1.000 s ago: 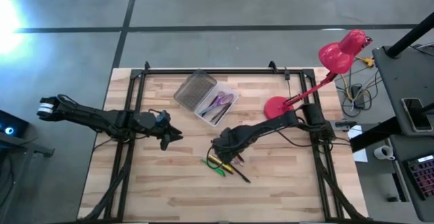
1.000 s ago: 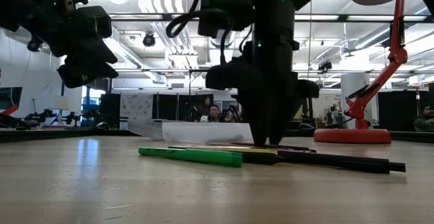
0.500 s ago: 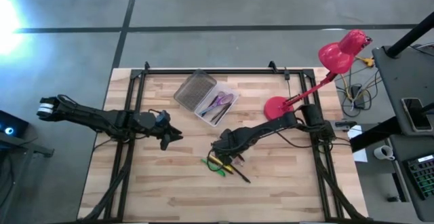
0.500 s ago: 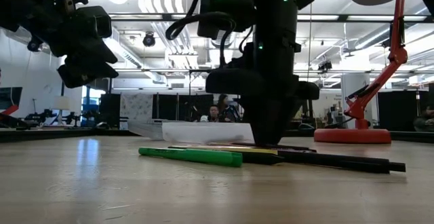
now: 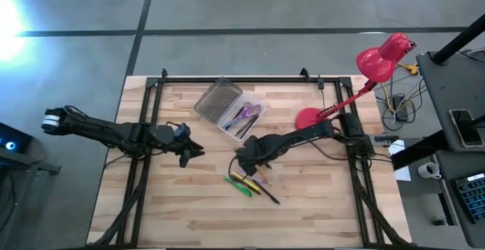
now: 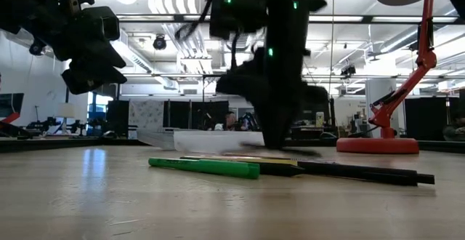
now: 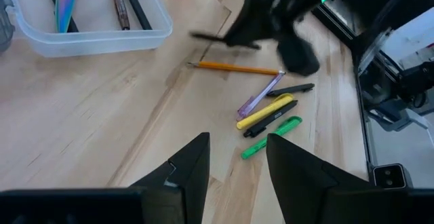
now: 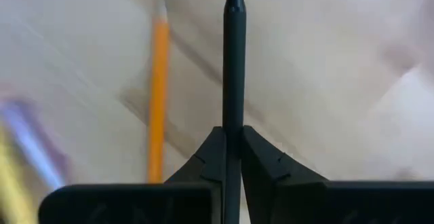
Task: Pick & place school supplies into a supply box
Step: Put the black pen into the black supply box
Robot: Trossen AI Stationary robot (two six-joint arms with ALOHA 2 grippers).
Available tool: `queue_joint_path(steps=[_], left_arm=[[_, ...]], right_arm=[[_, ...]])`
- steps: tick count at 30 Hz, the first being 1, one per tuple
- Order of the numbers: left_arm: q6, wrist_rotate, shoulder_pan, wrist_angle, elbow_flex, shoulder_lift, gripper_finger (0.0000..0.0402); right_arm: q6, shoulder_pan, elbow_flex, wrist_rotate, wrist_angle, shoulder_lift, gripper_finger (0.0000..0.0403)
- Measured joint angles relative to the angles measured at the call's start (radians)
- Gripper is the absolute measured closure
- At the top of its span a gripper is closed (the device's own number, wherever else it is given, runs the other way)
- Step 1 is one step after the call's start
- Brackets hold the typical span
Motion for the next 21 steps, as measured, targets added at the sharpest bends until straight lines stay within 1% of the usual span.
queue_joint_path(steps=[3,4,5,6,9,10,12,15,21], left_arm=[[0.0,0.0,0.0,0.0,0.0,0.0,0.0272],[0.0,0.0,0.0,0.0,0.0,0.0,0.0272],[0.0,0.0,0.0,0.0,0.0,0.0,0.0272],[0.0,0.0,0.0,0.0,0.0,0.0,0.0272],[-0.015,-0.001,0.0,0.001,0.0,0.0,0.0272],[-0.027,-0.003,0.0,0.001,0.0,0.0,0.0272],[-0.054,-0.009,0.0,0.002,0.0,0.0,0.0272],[-0.11,-0.025,0.0,0.01,0.0,0.0,0.0272],[-0.216,-0.045,0.0,0.025,0.0,0.0,0.0272]], right_arm=[[-0.082,-0.025,0.028,0.046,0.014,-0.074,0.0389],[-0.148,-0.036,0.038,0.061,0.017,-0.095,0.0389],[-0.25,-0.048,0.047,0.074,0.022,-0.108,0.0389],[-0.38,-0.06,0.055,0.079,0.037,-0.118,0.0389],[-0.881,-0.094,0.085,0.072,0.043,-0.126,0.0389],[-1.02,-0.108,0.096,0.068,0.03,-0.127,0.0389],[-1.216,-0.141,0.115,0.062,0.026,-0.111,0.0388],[-1.373,-0.207,0.14,0.064,0.021,-0.068,0.0382],[-1.716,-0.309,0.211,0.138,0.017,-0.008,0.0382]])
